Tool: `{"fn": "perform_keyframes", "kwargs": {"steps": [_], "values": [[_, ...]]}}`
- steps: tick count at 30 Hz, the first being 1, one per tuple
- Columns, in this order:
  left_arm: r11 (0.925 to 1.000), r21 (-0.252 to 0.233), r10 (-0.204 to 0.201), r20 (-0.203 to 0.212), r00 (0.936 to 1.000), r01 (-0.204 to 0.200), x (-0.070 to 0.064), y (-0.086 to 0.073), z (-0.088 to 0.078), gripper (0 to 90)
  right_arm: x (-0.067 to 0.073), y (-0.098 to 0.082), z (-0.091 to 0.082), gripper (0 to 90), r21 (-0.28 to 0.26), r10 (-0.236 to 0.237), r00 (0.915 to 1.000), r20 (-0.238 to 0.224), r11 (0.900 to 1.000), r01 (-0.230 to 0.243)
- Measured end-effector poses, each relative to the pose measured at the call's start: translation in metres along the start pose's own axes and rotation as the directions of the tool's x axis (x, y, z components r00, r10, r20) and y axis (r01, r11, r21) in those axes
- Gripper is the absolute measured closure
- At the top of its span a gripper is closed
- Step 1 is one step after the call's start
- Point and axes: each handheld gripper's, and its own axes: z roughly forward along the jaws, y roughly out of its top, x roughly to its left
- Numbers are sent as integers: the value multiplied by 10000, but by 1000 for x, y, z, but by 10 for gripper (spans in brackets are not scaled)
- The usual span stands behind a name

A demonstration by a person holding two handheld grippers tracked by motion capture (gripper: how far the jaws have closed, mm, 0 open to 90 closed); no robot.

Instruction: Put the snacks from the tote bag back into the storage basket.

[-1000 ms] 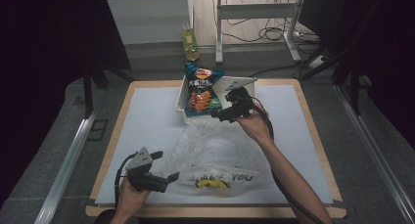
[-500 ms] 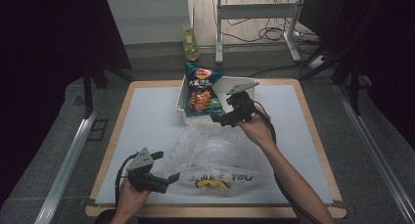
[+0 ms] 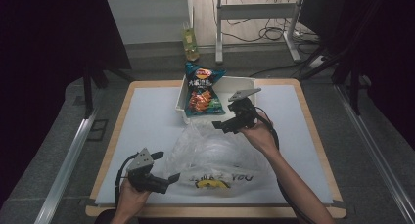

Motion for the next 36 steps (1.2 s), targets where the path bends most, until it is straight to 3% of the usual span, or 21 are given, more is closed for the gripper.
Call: {"fn": "perform_keyframes", "kwargs": {"steps": [11,36], "values": [[10000,18,9,-28,10000,-9,-1,0,1,9,6,-10,-11,40,-204,-135,9998,152,9997,138],[10000,65,44,-77,10000,-43,-1,0,1,9,8,-35,-30,37,-396,284,9995,163,9988,-277]]}}
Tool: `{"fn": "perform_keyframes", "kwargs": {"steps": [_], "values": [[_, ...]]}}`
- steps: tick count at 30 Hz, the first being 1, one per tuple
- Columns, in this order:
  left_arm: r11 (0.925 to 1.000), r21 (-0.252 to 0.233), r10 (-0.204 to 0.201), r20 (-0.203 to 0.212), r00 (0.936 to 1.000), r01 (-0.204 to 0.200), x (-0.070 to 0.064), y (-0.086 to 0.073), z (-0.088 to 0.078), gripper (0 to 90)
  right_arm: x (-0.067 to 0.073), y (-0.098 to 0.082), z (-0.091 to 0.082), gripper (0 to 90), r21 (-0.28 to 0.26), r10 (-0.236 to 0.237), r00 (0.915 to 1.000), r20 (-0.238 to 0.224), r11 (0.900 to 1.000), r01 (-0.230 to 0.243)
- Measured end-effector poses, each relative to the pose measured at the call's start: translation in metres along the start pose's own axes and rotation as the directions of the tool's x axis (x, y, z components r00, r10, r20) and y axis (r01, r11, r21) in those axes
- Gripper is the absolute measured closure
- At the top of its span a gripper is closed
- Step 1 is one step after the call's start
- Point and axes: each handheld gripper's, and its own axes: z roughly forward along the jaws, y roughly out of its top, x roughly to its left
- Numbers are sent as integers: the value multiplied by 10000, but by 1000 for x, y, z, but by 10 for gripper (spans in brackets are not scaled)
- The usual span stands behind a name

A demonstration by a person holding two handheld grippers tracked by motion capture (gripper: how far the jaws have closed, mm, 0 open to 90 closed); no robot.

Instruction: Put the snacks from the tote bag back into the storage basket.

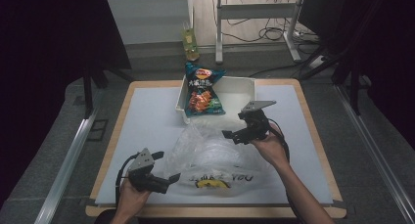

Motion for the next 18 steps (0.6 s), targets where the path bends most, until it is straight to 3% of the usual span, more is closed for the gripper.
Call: {"fn": "perform_keyframes", "kwargs": {"steps": [18], "values": [[10000,44,0,38,10000,0,-1,0,0,11,7,-10,-16,32,-10,-47,9999,117,10000,47]]}}
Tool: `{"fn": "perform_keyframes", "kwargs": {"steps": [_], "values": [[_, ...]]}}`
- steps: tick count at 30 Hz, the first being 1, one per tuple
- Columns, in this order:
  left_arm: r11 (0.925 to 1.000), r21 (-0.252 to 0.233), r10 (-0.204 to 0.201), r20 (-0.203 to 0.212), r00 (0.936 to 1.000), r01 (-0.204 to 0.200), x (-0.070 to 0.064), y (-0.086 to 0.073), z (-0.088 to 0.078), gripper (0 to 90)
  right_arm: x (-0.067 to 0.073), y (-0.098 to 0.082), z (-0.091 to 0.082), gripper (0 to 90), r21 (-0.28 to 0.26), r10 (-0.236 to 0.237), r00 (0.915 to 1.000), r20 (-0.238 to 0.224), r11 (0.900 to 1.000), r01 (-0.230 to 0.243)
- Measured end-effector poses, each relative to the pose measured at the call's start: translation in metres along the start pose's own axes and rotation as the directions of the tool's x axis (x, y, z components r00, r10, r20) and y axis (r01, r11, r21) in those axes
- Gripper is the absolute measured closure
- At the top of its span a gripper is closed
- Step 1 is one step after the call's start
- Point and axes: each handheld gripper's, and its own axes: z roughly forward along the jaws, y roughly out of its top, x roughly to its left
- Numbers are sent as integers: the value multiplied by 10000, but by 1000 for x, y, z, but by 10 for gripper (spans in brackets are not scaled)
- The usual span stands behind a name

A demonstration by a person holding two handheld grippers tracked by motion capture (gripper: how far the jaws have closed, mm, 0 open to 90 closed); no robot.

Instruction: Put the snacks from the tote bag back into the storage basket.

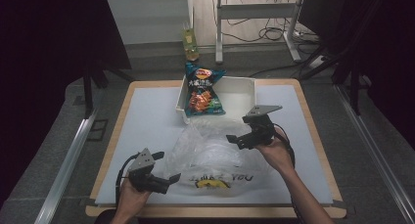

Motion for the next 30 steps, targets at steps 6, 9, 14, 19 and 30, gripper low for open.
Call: {"fn": "perform_keyframes", "kwargs": {"steps": [6,9,14,19,30], "values": [[10000,-19,-84,102,9999,84,0,0,0,12,2,-2,-8,31,18,-114,9999,109,9999,113],[10000,-36,-77,43,10000,77,0,0,0,10,3,-3,-12,27,-21,-119,9998,143,9999,119],[9999,-110,-124,-53,9999,123,1,0,-1,2,5,-6,-19,15,-96,-85,9998,155,9999,86],[9999,-129,-58,-164,9998,56,1,0,-2,2,8,-10,-26,8,-261,-111,9998,139,9996,114],[9999,-140,35,-251,9997,-39,3,0,-5,5,11,-21,-45,7,-616,-164,9996,227,9979,178]]}}
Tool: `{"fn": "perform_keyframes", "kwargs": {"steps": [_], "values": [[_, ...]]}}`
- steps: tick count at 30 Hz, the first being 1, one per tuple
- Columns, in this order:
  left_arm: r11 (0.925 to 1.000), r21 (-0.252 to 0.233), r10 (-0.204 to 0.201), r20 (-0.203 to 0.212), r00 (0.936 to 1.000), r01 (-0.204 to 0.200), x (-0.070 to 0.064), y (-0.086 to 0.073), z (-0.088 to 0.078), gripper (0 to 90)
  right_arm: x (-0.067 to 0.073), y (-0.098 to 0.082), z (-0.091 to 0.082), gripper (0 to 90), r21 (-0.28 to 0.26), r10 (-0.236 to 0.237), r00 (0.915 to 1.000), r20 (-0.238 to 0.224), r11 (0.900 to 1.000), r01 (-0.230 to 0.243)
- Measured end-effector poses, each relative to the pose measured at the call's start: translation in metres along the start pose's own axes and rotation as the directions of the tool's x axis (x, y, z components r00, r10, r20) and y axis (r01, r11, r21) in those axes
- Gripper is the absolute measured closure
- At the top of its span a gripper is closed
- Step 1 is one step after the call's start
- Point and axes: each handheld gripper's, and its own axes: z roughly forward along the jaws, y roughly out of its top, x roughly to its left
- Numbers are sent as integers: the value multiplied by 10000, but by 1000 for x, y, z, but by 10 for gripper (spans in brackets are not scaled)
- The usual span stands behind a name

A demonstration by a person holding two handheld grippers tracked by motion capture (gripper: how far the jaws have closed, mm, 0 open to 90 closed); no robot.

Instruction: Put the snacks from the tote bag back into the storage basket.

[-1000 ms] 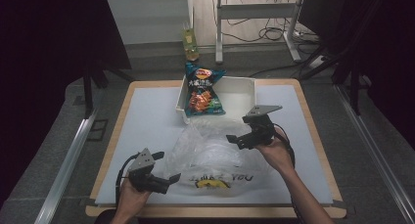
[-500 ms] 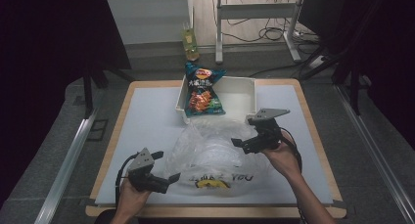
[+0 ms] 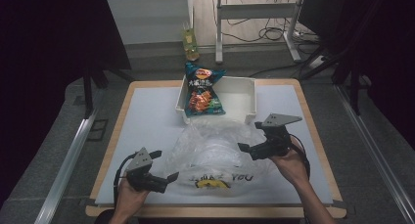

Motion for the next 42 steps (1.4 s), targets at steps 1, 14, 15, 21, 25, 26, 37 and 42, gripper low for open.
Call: {"fn": "perform_keyframes", "kwargs": {"steps": [1,14,15,21,25,26,37,42], "values": [[10000,-7,2,-2,10000,-2,0,0,-1,5,0,-1,-1,6,1,-18,10000,22,10000,18],[10000,19,56,39,10000,-56,-1,0,-1,5,-1,-13,-12,7,-68,102,9999,95,9999,-101],[10000,29,62,35,10000,-62,-1,0,-1,5,-1,-14,-13,7,-78,129,9998,137,9999,-128],[10000,39,46,9,10000,-46,-1,0,-1,6,-3,-21,-19,7,-115,215,9996,175,9997,-213],[10000,40,29,1,10000,-29,0,0,-1,6,-4,-24,-22,7,-51,198,9994,292,9998,-196],[10000,43,27,-1,10000,-27,0,0,-1,6,-3,-25,-23,7,-33,195,9994,285,9998,-194],[10000,6,33,-73,10000,-33,0,0,-2,7,3,-30,-33,7,-55,196,9995,246,9998,-195],[10000,-74,-14,-117,9999,13,2,0,-5,6,3,-33,-39,6,-185,311,9991,275,9994,-306]]}}
